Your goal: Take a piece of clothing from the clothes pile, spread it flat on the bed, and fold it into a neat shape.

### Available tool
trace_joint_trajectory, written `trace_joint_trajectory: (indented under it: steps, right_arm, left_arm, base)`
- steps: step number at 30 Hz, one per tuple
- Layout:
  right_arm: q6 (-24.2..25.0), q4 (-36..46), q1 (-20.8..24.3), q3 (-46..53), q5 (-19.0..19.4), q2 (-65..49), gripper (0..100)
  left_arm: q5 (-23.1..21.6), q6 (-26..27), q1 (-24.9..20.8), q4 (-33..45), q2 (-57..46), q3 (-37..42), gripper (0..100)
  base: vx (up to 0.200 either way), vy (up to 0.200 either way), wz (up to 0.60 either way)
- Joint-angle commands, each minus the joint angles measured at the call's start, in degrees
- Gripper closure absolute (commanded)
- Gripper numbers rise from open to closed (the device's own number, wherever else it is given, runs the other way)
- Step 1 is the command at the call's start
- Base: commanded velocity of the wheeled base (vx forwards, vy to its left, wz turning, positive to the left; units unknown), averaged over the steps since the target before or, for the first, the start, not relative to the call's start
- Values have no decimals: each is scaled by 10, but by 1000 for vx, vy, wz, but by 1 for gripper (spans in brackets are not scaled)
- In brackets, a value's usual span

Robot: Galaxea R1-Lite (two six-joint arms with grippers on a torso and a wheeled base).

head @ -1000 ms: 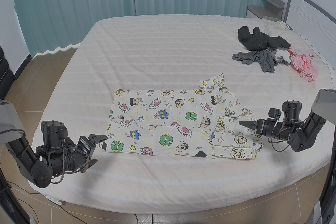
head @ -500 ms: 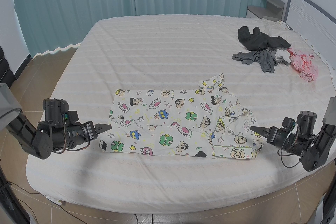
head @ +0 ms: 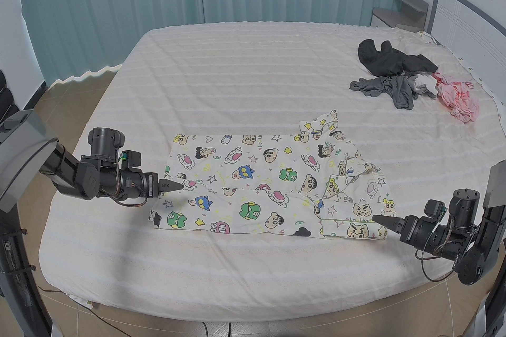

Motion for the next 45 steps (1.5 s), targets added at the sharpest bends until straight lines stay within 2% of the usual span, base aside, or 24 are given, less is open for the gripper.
trace_joint_trajectory:
  steps: [1, 15, 26, 27, 45]
  right_arm:
    - [1, -10, 11, 12, 0, -11, 0]
    - [1, -10, 35, 26, 4, -30, 0]
    - [1, -9, 37, 26, 4, -28, 0]
    - [1, -9, 38, 25, 4, -27, 0]
    - [4, -9, 40, 25, 6, -21, 0]
  left_arm:
    - [-1, 30, 1, 1, 58, -24, 0]
    - [-2, 38, 0, 0, 77, -44, 0]
    - [-7, 37, 1, 1, 81, -36, 0]
    - [-7, 37, 1, 1, 83, -32, 100]
    - [-6, 40, 23, 10, 33, 35, 100]
  base:
    - [0, 0, 0]
    - [0, 0, 0]
    - [0, 0, 0]
    - [0, 0, 0]
    - [0, 0, 0]
